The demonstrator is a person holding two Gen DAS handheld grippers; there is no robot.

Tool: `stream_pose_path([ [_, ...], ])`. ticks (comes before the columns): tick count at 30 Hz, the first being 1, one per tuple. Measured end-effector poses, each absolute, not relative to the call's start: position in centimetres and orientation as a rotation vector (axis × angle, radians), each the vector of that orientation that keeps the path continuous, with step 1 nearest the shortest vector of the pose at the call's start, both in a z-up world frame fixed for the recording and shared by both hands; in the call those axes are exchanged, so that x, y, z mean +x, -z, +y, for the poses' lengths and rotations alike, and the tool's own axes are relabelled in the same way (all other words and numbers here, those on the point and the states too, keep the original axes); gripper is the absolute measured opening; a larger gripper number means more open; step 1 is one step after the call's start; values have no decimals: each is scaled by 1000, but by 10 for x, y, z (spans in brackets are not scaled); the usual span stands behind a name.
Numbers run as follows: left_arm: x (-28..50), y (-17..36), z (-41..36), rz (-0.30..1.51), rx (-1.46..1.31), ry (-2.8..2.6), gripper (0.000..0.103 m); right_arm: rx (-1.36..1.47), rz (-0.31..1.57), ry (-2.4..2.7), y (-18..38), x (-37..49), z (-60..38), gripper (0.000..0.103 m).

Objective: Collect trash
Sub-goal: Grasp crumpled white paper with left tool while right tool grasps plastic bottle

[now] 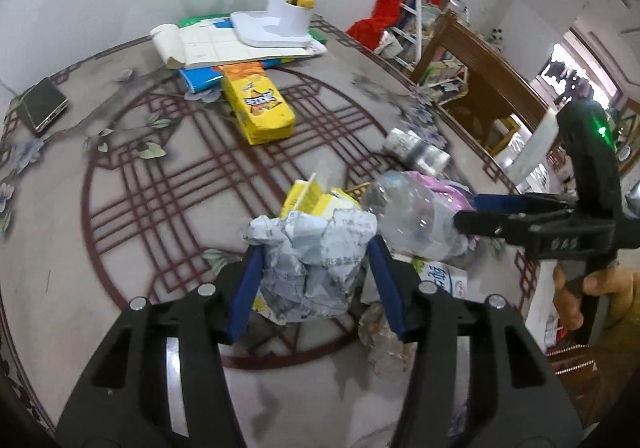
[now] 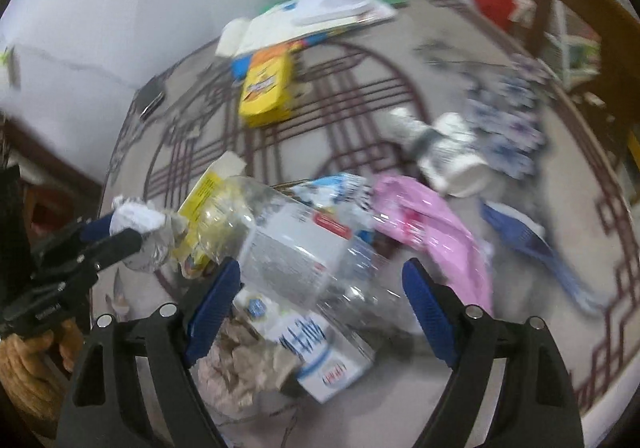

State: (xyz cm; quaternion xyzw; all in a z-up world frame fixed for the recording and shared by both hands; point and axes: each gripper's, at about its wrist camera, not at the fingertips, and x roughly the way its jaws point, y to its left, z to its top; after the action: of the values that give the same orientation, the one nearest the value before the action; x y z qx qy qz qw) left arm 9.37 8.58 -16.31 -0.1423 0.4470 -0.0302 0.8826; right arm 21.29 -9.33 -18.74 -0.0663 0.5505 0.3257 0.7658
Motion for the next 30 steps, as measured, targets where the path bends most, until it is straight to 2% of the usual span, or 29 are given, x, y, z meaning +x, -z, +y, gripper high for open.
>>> stream_pose_path([
  [6, 106, 174, 94, 946, -351, 64, 52, -193, 1232, -796, 212, 217, -70, 86],
  [11, 111, 178, 94, 955, -356, 61, 52, -274, 1254, -812, 227, 213, -57, 86],
  [13, 111, 179, 94, 955, -355, 59, 52, -323, 1235, -797, 229, 210, -55, 75],
  [15, 109, 177, 94, 950, -356, 56, 52, -326, 1224, -793, 227, 208, -56, 71],
  [30, 84, 133, 74, 849, -289, 113, 53, 19, 1022, -619, 129, 172, -114, 70],
])
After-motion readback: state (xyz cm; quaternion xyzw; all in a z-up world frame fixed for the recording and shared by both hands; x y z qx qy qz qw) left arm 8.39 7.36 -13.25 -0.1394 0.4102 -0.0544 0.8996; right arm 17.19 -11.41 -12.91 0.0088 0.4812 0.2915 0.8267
